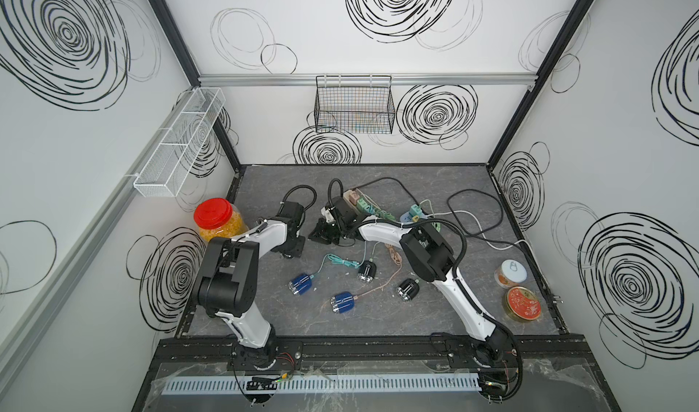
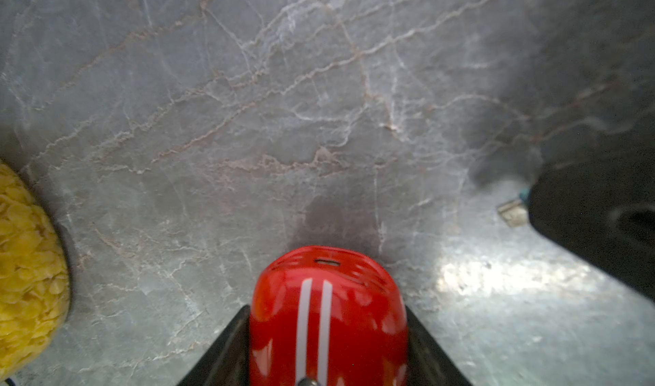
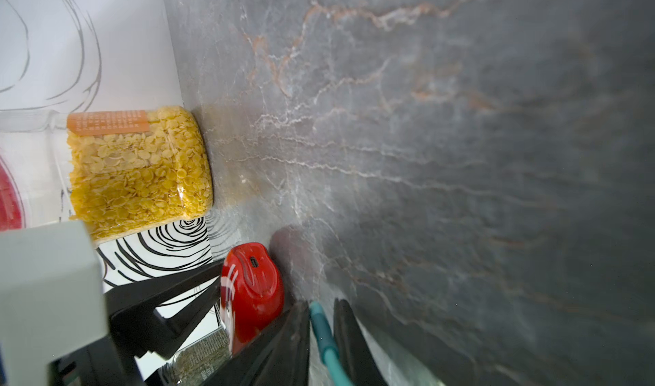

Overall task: Unplug the electric shaver
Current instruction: Place the charging cable at the center of the board.

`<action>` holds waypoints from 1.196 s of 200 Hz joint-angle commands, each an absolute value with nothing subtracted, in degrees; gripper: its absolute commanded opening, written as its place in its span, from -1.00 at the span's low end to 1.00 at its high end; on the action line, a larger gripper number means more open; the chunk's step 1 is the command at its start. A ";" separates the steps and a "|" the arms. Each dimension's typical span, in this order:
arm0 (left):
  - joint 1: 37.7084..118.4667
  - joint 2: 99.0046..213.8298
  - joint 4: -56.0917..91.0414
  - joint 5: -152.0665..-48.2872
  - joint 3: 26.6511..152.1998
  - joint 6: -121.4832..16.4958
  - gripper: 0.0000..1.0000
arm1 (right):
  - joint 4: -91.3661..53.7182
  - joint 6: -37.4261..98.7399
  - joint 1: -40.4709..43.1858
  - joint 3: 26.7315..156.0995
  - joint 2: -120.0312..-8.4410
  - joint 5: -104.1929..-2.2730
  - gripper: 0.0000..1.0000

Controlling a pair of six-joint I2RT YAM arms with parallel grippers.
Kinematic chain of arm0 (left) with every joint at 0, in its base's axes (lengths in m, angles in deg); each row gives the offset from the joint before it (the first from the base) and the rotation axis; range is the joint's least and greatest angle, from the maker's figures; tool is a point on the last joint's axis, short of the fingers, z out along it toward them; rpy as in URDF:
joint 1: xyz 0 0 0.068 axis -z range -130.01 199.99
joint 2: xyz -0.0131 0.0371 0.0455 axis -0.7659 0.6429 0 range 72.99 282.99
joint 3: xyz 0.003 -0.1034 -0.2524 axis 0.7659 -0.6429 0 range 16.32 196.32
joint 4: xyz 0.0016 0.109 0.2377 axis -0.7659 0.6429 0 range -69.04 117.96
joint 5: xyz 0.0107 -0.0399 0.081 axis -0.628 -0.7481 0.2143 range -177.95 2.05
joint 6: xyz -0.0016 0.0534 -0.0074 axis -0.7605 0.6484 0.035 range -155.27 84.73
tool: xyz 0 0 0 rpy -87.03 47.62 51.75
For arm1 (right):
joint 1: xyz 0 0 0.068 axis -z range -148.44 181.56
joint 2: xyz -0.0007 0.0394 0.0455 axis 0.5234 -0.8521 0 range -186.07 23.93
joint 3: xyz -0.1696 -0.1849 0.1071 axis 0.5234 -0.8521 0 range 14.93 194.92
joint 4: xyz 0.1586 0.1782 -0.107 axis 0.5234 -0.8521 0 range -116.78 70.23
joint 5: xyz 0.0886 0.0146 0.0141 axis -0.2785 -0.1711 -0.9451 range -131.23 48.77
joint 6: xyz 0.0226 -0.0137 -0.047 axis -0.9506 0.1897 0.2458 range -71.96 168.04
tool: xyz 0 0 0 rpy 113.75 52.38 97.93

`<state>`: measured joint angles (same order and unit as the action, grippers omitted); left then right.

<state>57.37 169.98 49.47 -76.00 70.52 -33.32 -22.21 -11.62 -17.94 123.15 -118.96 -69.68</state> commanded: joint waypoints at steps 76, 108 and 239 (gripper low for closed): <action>58.16 171.16 50.57 -74.75 71.88 -32.72 0.01 | -24.54 -9.66 -18.81 120.69 -115.00 -68.68 -0.49; 58.25 171.16 50.61 -74.76 71.70 -32.82 0.10 | -24.12 -9.26 -18.78 118.56 -113.07 -68.74 -0.48; 58.51 169.73 50.84 -73.62 71.18 -33.60 0.62 | -23.47 -7.93 -18.38 112.61 -105.84 -69.07 -0.44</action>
<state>58.20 170.39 49.58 -73.77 71.21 -33.36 -22.96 -9.02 -18.35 114.01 -110.26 -69.33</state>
